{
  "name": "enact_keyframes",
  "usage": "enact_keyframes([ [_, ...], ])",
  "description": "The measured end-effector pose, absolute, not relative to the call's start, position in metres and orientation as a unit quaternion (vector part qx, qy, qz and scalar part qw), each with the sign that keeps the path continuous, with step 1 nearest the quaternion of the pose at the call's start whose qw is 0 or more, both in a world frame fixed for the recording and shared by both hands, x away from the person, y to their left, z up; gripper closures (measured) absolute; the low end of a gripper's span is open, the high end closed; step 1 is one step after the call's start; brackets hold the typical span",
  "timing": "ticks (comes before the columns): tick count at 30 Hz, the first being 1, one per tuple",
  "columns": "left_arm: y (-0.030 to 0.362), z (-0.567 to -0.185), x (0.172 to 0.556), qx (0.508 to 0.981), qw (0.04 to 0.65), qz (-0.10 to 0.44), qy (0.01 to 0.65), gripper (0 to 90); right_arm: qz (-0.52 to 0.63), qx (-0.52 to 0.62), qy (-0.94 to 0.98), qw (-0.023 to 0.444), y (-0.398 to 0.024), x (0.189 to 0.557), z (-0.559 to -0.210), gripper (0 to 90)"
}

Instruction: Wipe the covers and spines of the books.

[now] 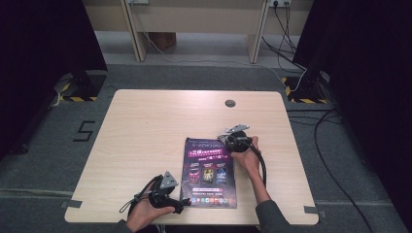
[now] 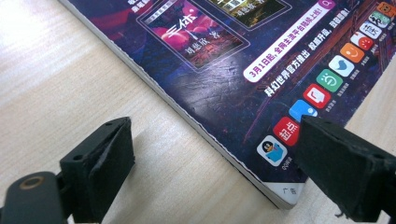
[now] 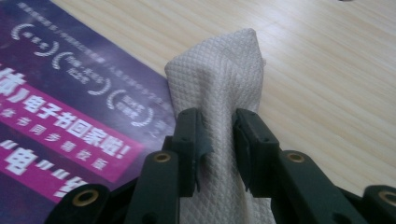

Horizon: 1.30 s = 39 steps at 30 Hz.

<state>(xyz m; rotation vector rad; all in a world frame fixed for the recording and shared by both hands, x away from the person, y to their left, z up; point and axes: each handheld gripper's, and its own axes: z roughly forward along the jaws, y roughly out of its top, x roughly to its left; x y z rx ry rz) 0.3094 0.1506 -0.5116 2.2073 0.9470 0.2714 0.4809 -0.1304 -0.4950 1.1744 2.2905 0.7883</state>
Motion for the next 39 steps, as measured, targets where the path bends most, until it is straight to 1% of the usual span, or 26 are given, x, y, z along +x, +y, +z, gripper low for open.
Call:
enact_keyframes([
  [8, 0.15, -0.512, 0.31, 0.855, 0.353, 0.104, 0.364, 10.3, 0.285, 0.44, 0.821, 0.227, -0.142, 0.485, -0.495, 70.1],
  [11, 0.151, -0.512, 0.309, 0.854, 0.354, 0.107, 0.366, 10.3, 0.298, 0.449, 0.815, 0.212, -0.146, 0.486, -0.495, 71.4],
  [14, 0.151, -0.512, 0.31, 0.855, 0.353, 0.104, 0.367, 10.2, 0.292, 0.431, 0.825, 0.219, -0.14, 0.481, -0.495, 72.5],
  [19, 0.15, -0.512, 0.311, 0.855, 0.352, 0.104, 0.366, 9.6, 0.29, 0.403, 0.841, 0.215, -0.131, 0.469, -0.495, 71.9],
  [24, 0.15, -0.511, 0.311, 0.856, 0.351, 0.104, 0.366, 9.4, 0.295, 0.397, 0.843, 0.211, -0.128, 0.462, -0.495, 71.7],
  [27, 0.15, -0.512, 0.31, 0.854, 0.352, 0.106, 0.368, 9.4, 0.299, 0.378, 0.852, 0.202, -0.12, 0.456, -0.495, 71.8],
  [31, 0.15, -0.512, 0.311, 0.854, 0.351, 0.104, 0.37, 8.9, 0.299, 0.361, 0.86, 0.201, -0.108, 0.447, -0.496, 71.9],
  [39, 0.15, -0.512, 0.31, 0.854, 0.35, 0.106, 0.369, 8.4, 0.319, 0.322, 0.873, 0.18, -0.071, 0.434, -0.498, 71.3],
])
